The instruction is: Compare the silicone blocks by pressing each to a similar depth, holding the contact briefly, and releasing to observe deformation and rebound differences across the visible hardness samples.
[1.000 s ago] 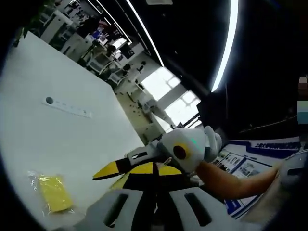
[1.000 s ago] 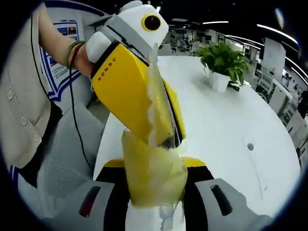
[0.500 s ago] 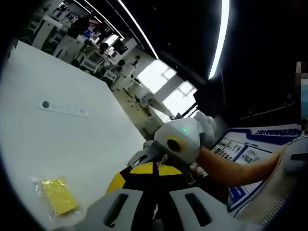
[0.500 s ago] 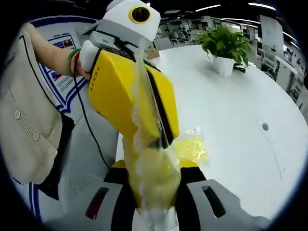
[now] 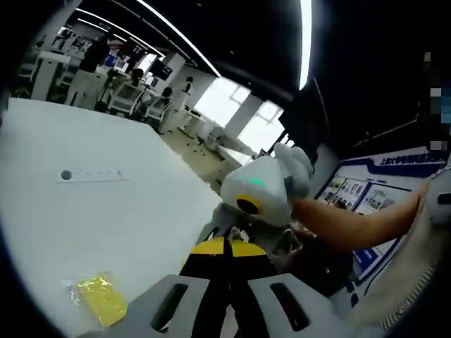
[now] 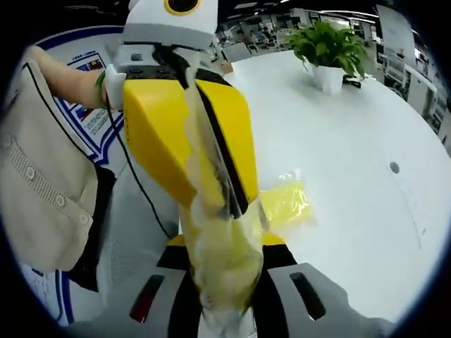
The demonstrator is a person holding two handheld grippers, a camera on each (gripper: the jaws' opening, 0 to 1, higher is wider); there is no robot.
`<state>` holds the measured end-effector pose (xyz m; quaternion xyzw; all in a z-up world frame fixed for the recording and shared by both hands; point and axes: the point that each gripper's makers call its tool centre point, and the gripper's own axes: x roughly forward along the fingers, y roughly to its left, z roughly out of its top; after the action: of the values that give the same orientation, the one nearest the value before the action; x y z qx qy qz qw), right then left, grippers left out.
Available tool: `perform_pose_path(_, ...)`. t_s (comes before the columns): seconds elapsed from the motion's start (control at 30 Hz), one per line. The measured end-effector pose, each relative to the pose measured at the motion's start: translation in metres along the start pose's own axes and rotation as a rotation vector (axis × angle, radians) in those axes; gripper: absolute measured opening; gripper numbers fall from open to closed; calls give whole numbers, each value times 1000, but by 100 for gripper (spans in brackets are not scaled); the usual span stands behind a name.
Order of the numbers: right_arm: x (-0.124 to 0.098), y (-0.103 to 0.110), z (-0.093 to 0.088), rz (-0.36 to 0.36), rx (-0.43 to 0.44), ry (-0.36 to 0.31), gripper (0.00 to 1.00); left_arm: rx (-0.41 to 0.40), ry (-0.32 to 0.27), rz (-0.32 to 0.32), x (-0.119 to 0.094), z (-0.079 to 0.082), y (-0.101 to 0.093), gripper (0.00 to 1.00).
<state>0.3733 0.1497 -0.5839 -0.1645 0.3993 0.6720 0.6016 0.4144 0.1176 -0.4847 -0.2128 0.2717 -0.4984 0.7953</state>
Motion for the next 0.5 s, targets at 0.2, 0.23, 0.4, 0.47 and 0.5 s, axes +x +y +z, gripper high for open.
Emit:
perform_pose_path(0.2,1,0,-1,-2,-4,2,17,1,9,1,0,-1,0,0)
perform_pose_path(0.23,1,0,-1,-3,-2,5,17,11,14,4,0,-1,0,0)
perform_pose_path(0.4,2,1,-3,-2,-4,16,16,1,16,3,0,-3,1,0)
perform_pose_path(0.47,2,1,-3,-1,-3,15,16,-2,15,3,0,-3,1,0)
perform_pose_path(0.5,2,0,-3,-2,-3,15,16,-2,15,3,0,-3,1,0)
